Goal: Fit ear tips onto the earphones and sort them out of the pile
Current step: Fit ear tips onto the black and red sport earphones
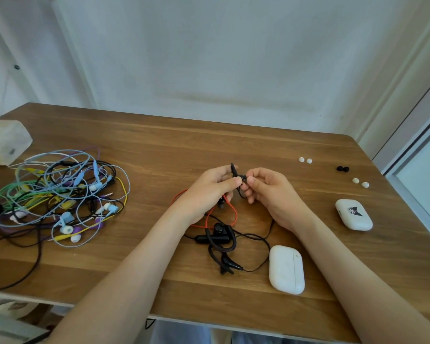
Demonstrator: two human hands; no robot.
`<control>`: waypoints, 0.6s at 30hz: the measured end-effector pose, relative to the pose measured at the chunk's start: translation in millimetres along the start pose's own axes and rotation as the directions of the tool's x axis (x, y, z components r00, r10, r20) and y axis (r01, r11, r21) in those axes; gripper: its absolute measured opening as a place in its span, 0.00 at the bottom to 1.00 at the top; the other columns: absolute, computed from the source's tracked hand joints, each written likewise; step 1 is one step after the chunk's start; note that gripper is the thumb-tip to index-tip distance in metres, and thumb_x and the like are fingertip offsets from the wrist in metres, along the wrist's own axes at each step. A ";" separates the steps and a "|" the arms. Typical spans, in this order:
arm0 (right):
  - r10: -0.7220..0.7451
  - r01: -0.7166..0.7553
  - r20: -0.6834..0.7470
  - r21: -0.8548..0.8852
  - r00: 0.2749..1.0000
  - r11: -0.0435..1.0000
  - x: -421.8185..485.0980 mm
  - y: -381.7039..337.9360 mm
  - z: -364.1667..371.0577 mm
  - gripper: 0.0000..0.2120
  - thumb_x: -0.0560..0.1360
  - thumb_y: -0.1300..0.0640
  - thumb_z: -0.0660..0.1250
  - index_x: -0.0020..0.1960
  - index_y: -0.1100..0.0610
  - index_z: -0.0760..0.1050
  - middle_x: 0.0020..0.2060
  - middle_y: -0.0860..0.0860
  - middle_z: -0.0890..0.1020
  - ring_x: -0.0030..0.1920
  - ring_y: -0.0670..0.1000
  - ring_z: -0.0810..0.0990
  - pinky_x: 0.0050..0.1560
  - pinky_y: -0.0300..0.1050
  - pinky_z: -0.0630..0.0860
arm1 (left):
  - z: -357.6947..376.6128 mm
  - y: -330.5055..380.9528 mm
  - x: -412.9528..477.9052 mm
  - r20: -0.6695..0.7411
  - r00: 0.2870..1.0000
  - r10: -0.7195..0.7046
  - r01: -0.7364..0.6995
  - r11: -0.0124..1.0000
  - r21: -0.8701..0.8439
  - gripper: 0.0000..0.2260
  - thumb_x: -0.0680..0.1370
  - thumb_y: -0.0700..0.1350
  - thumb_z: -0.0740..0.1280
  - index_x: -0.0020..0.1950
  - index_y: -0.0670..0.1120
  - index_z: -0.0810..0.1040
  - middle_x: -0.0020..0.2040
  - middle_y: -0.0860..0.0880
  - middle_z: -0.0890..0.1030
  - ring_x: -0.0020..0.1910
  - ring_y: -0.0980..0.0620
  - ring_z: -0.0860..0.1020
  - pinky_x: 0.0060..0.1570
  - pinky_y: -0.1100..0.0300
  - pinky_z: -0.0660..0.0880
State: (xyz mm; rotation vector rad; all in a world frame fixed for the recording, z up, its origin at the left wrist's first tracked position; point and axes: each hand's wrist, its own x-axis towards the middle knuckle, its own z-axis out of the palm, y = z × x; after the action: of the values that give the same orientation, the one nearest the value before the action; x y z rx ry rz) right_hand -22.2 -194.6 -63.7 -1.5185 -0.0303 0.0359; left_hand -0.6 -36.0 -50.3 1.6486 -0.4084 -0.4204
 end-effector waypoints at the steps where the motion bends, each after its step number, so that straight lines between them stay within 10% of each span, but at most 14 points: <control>1: 0.004 -0.004 0.009 0.005 1.000 1.000 0.2 0.0 -0.3 0.08 0.80 0.67 0.59 0.45 0.60 0.75 0.33 0.50 0.79 0.34 0.46 0.76 0.33 0.38 0.73 | -0.3 -0.2 0.2 0.007 1.000 -0.005 0.005 1.000 0.006 0.13 0.81 0.41 0.62 0.66 0.47 0.70 0.28 0.59 0.77 0.26 0.61 0.70 0.27 0.69 0.67; 18: -0.018 0.018 0.006 -0.003 1.000 1.000 1.3 -0.9 -3.2 0.09 0.81 0.63 0.58 0.44 0.58 0.75 0.34 0.52 0.77 0.32 0.45 0.71 0.32 0.37 0.69 | -1.5 -4.1 2.6 0.002 1.000 -0.002 0.002 1.000 -0.030 0.14 0.82 0.41 0.60 0.68 0.44 0.70 0.40 0.53 0.77 0.29 0.58 0.70 0.30 0.67 0.67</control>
State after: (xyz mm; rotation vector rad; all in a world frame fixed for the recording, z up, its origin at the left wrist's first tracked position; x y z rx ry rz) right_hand -20.8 -197.7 -62.9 -1.5213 -0.0491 0.0263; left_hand 2.4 -35.6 -54.3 1.6194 -0.4006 -0.4277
